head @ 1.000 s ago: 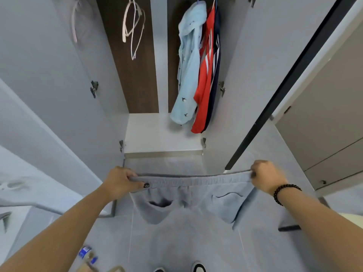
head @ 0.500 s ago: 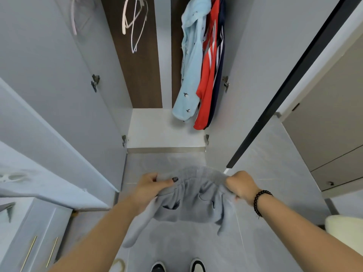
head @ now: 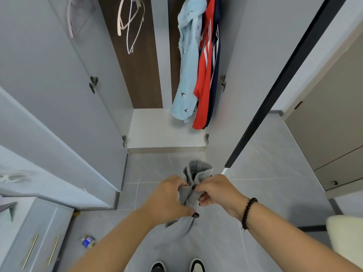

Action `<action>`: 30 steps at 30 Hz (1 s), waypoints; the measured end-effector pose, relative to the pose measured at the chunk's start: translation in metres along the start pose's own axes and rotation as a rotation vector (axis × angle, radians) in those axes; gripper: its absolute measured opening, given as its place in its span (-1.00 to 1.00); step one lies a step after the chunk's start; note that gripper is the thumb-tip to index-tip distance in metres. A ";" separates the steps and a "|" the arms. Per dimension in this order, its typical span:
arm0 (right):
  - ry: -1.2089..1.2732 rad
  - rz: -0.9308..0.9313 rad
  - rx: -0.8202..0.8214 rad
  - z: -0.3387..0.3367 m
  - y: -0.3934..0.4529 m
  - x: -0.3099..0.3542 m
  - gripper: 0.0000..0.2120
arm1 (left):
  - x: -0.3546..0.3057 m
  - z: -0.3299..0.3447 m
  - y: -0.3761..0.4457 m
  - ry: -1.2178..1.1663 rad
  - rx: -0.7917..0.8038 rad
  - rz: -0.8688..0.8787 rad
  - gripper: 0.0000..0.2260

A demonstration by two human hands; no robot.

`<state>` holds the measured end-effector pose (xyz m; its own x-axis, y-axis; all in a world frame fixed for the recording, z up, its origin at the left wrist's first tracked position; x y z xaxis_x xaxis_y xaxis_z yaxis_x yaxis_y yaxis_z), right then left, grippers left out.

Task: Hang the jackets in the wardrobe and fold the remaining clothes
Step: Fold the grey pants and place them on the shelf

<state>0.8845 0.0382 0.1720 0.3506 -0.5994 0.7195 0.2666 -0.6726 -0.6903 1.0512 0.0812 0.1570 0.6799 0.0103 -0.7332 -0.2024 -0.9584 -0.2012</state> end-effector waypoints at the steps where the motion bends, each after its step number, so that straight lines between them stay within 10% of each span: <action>1: -0.038 -0.014 -0.021 -0.002 -0.001 -0.003 -0.87 | -0.004 0.006 0.000 0.025 -0.032 0.015 -0.52; 8: -0.539 -0.322 -0.245 -0.029 -0.010 -0.023 -0.64 | -0.028 0.035 0.004 0.059 -0.276 0.077 -0.94; 10: -0.618 -0.540 -0.432 -0.045 -0.013 -0.033 -0.83 | -0.030 0.032 0.005 0.005 -0.282 0.007 -0.92; 16: -0.919 -0.788 -0.536 -0.084 -0.014 -0.077 -0.25 | -0.035 0.014 -0.009 -0.095 -0.362 0.001 -0.78; 30: -1.000 -1.005 -0.596 -0.050 -0.040 -0.093 -0.63 | -0.030 -0.013 -0.063 -0.104 -0.242 0.194 -0.67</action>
<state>0.7969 0.0993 0.1368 0.7564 0.5569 0.3431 0.4533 -0.8244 0.3388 1.0526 0.1375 0.2007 0.5671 -0.1624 -0.8075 -0.1395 -0.9851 0.1001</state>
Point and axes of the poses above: each hand's wrist, its own y-axis towards the middle knuckle, its own z-axis out of the palm, x = y × z, the point moved 1 cm from there along y, towards the middle knuckle, and after that the axes turned 4 degrees about z, right-handed, at the moved point
